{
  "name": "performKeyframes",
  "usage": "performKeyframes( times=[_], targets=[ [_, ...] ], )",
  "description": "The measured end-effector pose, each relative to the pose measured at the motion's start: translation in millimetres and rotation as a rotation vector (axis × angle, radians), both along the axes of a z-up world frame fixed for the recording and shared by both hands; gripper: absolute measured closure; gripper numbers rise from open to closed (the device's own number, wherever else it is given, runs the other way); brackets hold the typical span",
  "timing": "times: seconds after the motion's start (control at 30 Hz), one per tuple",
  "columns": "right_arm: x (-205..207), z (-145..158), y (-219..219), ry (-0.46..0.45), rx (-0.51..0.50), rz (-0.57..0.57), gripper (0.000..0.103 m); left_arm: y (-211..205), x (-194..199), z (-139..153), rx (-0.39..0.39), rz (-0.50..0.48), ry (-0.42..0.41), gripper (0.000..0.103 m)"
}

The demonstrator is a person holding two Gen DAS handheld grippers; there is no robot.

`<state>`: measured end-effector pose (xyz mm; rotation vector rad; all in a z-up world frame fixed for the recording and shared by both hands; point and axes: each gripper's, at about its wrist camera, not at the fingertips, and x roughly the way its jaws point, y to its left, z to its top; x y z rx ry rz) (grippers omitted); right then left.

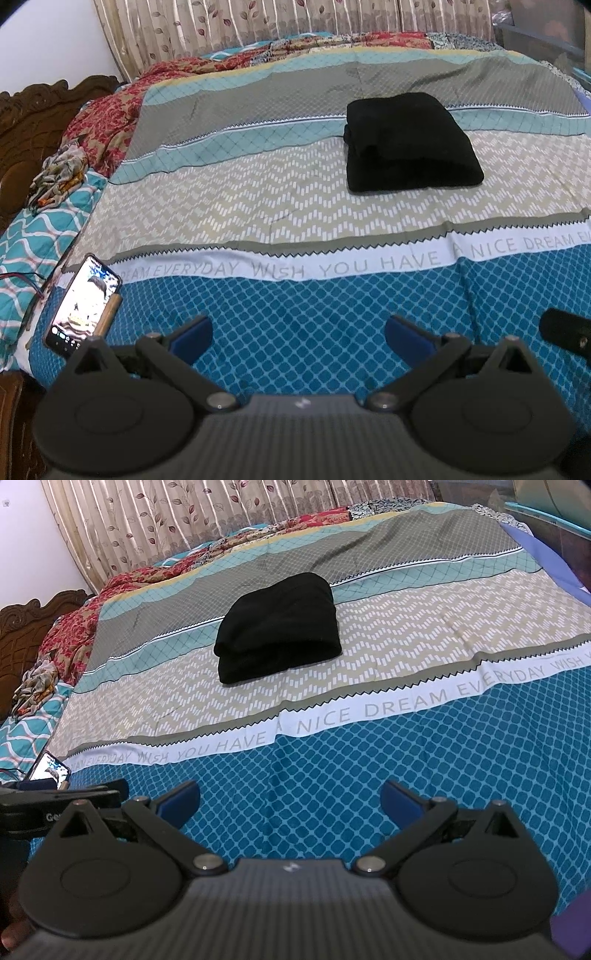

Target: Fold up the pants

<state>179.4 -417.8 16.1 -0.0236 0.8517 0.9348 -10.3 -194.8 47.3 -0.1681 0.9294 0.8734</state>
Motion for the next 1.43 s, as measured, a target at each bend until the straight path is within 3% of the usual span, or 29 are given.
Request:
performKeyframes(
  times=[0.57, 1.07, 1.43],
  targets=[
    [1, 2, -3, -0.009, 0.011, -0.03, 0.0, -9, 2, -12, -0.089, -0.033, 0.045, 0.0],
    [4, -1, -3, 0.006, 0.006, -0.028, 0.0, -10, 4, -24, -0.113, -0.038, 0.086, 0.0],
    [6, -4, -3, 0.012, 0.008, -0.034, 0.0, -12, 5, -26, -0.132, -0.067, 0.068, 0.0]
  ],
)
